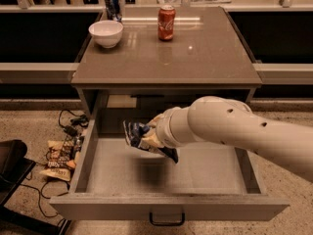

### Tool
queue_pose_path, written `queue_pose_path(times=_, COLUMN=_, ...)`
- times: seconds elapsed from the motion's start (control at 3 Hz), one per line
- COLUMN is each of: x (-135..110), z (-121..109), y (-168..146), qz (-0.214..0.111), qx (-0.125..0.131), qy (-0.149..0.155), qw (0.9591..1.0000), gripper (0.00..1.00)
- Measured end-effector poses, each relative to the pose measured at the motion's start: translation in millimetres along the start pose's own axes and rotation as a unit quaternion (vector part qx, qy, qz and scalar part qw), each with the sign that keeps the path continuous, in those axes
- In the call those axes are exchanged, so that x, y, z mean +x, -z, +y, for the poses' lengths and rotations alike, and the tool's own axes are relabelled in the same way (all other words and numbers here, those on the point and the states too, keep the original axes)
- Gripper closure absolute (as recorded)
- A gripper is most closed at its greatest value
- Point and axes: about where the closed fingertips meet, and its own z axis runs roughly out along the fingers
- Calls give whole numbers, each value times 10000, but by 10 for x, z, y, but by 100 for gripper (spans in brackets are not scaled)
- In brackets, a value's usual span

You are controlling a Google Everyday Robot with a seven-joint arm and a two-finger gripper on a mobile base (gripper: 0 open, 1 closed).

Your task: Place blue chip bag into top drawer

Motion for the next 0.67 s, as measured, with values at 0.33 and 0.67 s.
queue_pose_path(times=0.33, x=-15, z=6, y=5, qz=-2, qx=2, qy=17, qw=10000, gripper=11)
queue_pose_path(times=0.67, x=-26, z=10, y=9, qz=-3, qx=4, qy=31, qw=10000, gripper=0)
